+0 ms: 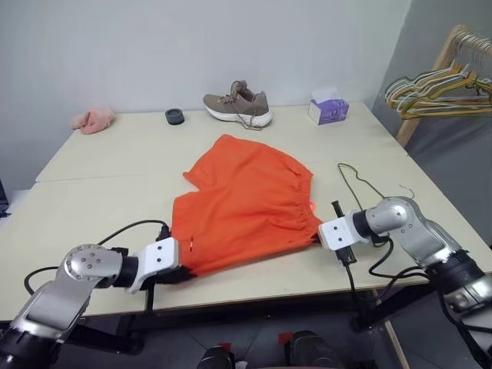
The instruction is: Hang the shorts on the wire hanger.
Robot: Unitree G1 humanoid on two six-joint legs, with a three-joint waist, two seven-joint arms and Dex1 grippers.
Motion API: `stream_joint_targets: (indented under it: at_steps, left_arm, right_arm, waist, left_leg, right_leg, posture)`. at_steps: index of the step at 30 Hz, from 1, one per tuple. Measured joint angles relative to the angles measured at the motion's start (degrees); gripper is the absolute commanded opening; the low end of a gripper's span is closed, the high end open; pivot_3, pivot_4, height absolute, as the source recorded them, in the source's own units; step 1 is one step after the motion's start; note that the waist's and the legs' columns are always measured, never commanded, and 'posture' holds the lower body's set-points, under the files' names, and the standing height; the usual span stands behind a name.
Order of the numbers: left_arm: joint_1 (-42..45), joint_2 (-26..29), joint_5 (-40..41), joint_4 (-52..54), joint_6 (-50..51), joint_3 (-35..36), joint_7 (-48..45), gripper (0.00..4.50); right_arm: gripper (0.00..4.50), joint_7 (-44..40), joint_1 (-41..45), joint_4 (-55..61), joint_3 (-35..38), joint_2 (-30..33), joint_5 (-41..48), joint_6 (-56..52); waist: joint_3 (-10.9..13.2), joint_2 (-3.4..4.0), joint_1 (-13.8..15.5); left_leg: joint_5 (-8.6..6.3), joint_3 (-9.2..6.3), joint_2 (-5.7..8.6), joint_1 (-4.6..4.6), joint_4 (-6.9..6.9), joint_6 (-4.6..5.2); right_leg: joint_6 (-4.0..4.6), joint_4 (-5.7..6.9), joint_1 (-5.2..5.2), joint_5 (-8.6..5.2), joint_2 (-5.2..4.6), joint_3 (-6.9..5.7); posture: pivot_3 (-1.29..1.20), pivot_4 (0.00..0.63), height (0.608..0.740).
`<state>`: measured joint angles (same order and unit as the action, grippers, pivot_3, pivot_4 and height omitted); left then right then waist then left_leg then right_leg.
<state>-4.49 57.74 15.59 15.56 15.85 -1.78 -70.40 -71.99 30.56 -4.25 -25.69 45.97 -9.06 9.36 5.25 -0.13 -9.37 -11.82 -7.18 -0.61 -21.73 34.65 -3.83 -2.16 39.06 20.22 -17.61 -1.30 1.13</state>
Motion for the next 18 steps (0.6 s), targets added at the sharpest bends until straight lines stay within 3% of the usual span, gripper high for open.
stream_joint_targets:
  at_steps: [7,12,14,18]
  left_arm:
    - [-7.00,1.99,9.06,12.23,10.45,3.53,-1.35,0.00]
    - [-10.65,3.82,9.56,14.74,11.43,3.68,-1.86,0.00]
    - [-10.54,3.82,9.41,14.74,11.45,3.68,-1.42,0.19]
    - [-10.03,4.34,8.80,13.46,11.59,3.68,-1.19,1.18]
  right_arm:
    - [0.04,-6.07,-3.25,8.03,0.30,3.88,3.75,-5.46]
    - [0.04,-7.63,-3.88,10.71,0.26,3.36,5.67,-8.42]
    - [0.42,-8.85,-3.94,11.82,0.05,3.23,6.18,-10.45]
    - [1.65,-10.82,-4.85,15.25,0.06,3.59,8.48,-14.88]
  waist:
    - [0.03,0.01,-0.03]
    - [0.04,0.03,0.01]
    - [0.04,0.03,0.08]
    - [0.04,0.03,0.45]
  left_leg:
    - [0.00,0.07,-0.03,0.04,0.01,-0.01]
    - [-0.02,0.05,-0.05,0.04,-0.01,-0.04]
    - [-0.02,0.05,-0.04,0.03,0.00,-0.04]
    - [-0.03,0.05,-0.04,0.03,0.00,-0.05]
  right_leg:
    - [0.28,0.00,-0.01,-0.16,0.01,0.04]
    - [0.29,0.00,0.01,-0.16,0.04,0.00]
    - [0.33,0.00,0.01,-0.19,0.03,0.01]
    - [0.33,-0.02,0.01,-0.19,0.03,0.00]
  posture:
    - [-0.15,0.023,0.740]
    - [-0.14,0.020,0.740]
    - [-0.14,0.020,0.740]
    - [-0.14,0.012,0.740]
